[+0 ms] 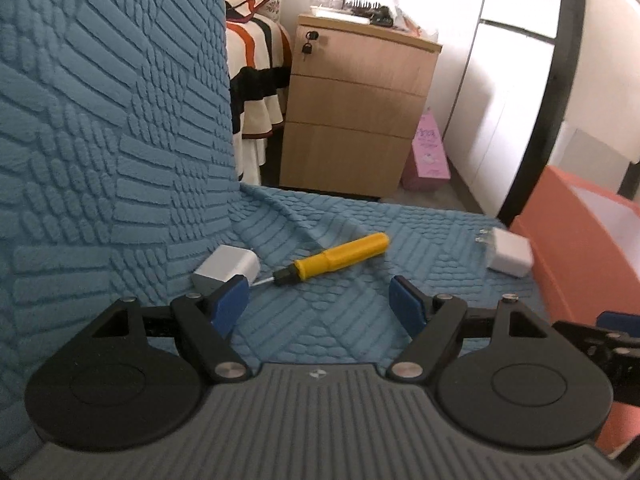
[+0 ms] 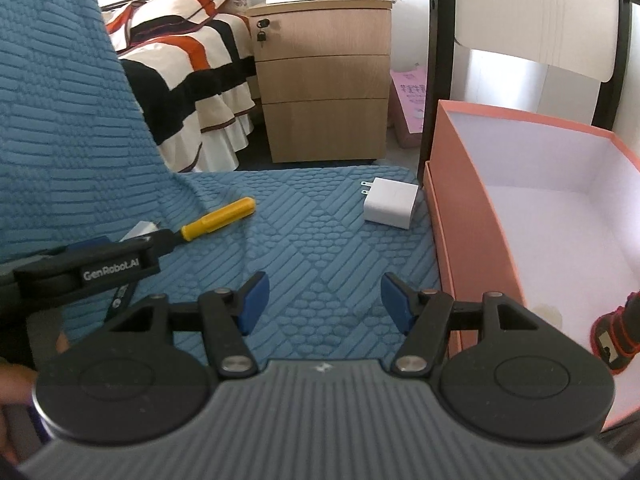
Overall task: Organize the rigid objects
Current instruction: 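Lower left tool to white charger while right tool approaches it too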
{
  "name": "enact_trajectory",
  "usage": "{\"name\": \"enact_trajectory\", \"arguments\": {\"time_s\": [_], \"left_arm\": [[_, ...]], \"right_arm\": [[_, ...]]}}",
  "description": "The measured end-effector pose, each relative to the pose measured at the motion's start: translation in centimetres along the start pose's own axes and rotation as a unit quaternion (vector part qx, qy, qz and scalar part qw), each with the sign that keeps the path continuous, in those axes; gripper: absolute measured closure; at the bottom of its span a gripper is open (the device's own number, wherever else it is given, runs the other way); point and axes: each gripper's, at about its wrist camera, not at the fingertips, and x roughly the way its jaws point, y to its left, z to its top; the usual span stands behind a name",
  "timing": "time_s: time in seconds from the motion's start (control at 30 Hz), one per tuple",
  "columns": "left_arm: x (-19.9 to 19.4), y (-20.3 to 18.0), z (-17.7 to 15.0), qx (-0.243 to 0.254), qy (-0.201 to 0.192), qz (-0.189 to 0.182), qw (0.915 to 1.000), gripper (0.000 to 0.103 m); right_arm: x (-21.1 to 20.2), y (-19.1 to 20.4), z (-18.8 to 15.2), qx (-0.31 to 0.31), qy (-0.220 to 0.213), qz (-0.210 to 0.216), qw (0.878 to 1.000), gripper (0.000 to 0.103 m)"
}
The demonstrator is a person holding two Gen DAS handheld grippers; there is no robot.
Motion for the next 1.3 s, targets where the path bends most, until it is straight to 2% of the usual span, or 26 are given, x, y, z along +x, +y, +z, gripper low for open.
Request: {"name": "enact_trajectory", "arguments": {"time_s": [0.17,0.37,0.67,0.8,1.07,1.2,1.3], "left_arm": [[1.8,0.6,0.7,0.004,0.009,0.02,0.9998,0.022],[4.3,0.9,0.7,0.041,0.026,0.064,0.9968,0.022],[7.1,1.4,0.6,0.078,0.04,0.099,0.9912,0.022],[8.1,1.0,0.7,0.104,0.039,0.124,0.986,0.022],[10.1,1.1,0.9,0.127,0.05,0.144,0.9801,0.022],[11.1,0.6,0.6,0.151,0.055,0.151,0.9755,0.022],[11.5,1.0,0.9,0.131,0.056,0.141,0.9797,0.022]], "right_arm": [[1.6,-0.1,0.4,0.005,0.002,-0.005,1.0,0.039],[3.3,0.0,0.8,0.004,-0.005,-0.004,1.0,0.039],[6.3,-0.2,1.3,0.01,-0.008,-0.019,1.0,0.039],[7.3,-0.2,1.6,0.012,-0.01,-0.024,1.0,0.026],[9.2,-0.1,2.2,0.024,-0.015,-0.034,0.999,0.025],[10.6,-0.2,2.4,0.036,-0.014,-0.052,0.998,0.025],[11.6,-0.6,2.5,0.044,-0.012,-0.075,0.996,0.025]]}}
